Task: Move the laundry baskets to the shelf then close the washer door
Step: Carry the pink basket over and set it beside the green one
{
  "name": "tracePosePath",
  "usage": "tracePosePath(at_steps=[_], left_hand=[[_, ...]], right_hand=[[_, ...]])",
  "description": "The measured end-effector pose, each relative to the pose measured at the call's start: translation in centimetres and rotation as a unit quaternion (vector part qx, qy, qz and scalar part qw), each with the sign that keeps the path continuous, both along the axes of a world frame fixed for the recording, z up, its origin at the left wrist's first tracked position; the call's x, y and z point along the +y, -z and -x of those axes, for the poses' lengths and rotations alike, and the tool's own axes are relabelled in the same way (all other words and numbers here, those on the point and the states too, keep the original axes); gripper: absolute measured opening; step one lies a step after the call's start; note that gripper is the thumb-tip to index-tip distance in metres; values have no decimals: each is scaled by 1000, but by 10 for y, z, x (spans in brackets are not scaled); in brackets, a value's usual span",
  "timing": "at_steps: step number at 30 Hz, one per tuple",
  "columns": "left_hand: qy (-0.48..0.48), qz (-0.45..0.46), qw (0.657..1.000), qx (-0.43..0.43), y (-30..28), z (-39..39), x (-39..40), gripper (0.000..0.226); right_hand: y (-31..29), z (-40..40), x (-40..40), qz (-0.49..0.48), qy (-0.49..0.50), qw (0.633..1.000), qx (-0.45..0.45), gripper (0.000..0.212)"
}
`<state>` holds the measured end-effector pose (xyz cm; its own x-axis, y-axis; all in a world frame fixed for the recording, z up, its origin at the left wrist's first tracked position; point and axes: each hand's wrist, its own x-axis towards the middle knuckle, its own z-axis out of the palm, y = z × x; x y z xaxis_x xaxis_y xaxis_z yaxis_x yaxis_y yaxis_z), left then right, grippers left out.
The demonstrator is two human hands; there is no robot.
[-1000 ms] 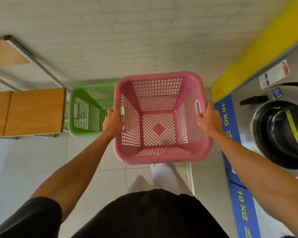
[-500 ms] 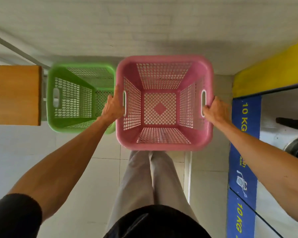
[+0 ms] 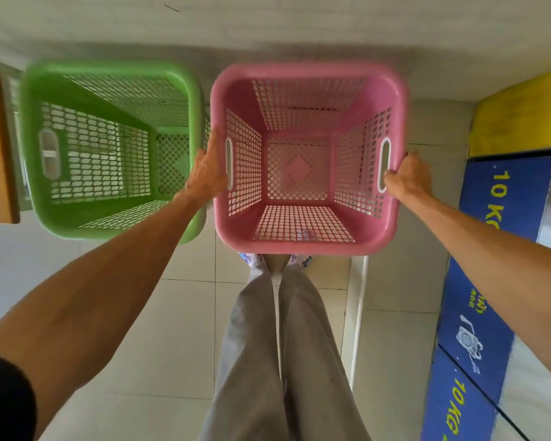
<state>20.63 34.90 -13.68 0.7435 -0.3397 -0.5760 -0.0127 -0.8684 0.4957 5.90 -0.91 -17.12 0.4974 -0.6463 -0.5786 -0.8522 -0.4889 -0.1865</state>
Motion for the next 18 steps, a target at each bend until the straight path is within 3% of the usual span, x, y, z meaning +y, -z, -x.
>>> tracePosePath(at_steps=[7, 13, 18], left_hand=[[-15, 6, 1000, 26, 17, -9, 1, 108], [-8, 14, 999, 36, 27, -11, 4, 115], [-5, 9, 999, 34, 35, -12, 5, 101]], right_hand=[[24, 3, -7, -31, 24, 999, 7, 36], [31, 7, -7, -40, 37, 998, 5, 38], [21, 8, -4, -24, 7, 1000, 4, 44]])
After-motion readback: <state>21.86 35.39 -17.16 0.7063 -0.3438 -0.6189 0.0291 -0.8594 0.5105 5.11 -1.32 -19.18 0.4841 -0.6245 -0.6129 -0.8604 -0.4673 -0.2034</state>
